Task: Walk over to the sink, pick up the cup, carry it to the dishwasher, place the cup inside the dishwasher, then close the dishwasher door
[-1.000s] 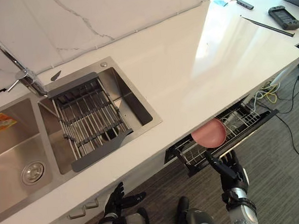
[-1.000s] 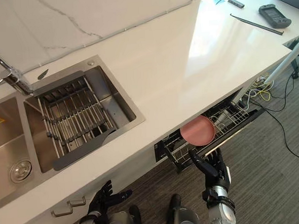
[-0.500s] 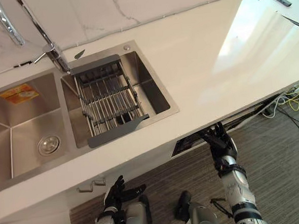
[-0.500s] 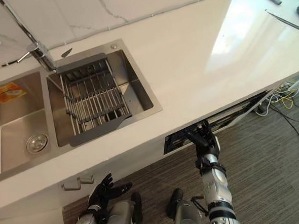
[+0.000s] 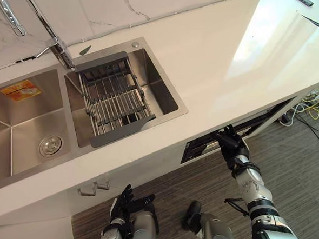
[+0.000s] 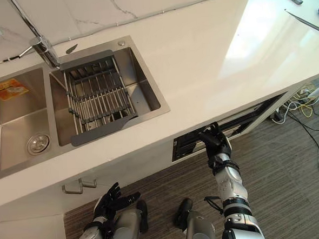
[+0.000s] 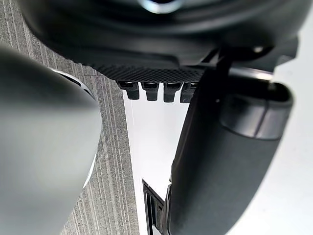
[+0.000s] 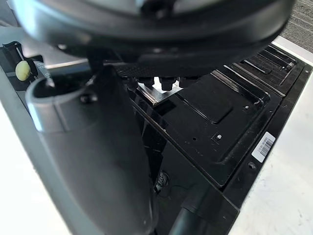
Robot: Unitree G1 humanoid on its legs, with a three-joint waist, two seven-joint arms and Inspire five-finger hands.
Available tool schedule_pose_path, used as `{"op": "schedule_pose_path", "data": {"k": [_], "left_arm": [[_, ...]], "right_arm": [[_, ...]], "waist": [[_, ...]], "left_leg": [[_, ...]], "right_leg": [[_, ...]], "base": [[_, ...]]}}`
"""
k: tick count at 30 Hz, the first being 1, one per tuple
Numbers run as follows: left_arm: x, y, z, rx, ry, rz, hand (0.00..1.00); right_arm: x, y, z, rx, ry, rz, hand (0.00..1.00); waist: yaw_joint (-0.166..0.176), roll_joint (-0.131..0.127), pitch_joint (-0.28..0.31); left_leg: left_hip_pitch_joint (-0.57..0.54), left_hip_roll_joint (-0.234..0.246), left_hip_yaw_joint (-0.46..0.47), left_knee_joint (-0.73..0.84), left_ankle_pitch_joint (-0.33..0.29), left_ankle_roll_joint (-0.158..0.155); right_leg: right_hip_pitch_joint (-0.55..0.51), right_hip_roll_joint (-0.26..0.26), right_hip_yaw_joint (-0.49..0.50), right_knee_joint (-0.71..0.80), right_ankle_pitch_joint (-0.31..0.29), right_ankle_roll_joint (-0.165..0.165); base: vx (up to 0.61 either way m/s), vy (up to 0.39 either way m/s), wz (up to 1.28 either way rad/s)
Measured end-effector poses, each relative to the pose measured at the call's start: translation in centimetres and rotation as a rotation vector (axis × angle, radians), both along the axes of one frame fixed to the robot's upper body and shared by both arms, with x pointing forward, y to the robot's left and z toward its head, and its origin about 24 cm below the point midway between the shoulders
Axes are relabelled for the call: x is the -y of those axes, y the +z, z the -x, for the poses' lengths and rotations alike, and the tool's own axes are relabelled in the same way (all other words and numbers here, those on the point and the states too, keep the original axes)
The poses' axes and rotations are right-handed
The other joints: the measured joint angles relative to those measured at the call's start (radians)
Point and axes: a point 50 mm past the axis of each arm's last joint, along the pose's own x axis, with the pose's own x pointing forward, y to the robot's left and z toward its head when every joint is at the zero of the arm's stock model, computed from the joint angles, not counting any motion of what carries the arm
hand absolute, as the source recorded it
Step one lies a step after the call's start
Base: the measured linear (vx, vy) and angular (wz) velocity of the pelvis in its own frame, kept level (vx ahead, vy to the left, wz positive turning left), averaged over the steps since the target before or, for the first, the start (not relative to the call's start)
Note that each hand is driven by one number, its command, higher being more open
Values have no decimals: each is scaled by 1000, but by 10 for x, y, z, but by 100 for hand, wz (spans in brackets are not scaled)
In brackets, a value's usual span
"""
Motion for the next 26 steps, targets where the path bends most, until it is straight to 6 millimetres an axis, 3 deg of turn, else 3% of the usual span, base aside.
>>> {"op": "schedule_pose_path", "data": {"k": [6,9,15,18,26], "left_arm": [[0,-2,2,-11,0,-4,100],[-1,-2,4,-19,0,-9,100],[-9,-6,13,-44,2,-34,100],[-15,-8,22,-69,-3,-54,100],[-22,-16,38,-154,60,-37,100]], "right_arm": [[0,-7,11,-23,29,47,100],[3,-18,30,-65,42,103,100],[-12,-72,105,-297,94,183,100],[-22,-83,133,-333,153,255,100],[-31,-116,174,-496,142,239,100]], "waist": [[-10,-3,0],[-19,-9,-3],[-49,-40,-38],[-65,-64,-77],[-81,-87,-145]], "left_leg": [[55,-12,-4,-88,46,-19],[89,-23,-5,-141,67,-14],[144,-43,0,-215,82,-19],[171,-49,10,-241,82,-18],[210,-70,7,-258,77,-3]], "right_leg": [[36,15,-6,-51,17,-6],[57,17,-8,-73,20,-5],[90,20,8,-113,36,9],[115,21,25,-148,48,25],[185,22,25,-237,95,46]], "base": [[35,-14,4],[94,25,5],[152,55,-3],[118,68,-13],[1,49,2]]}}
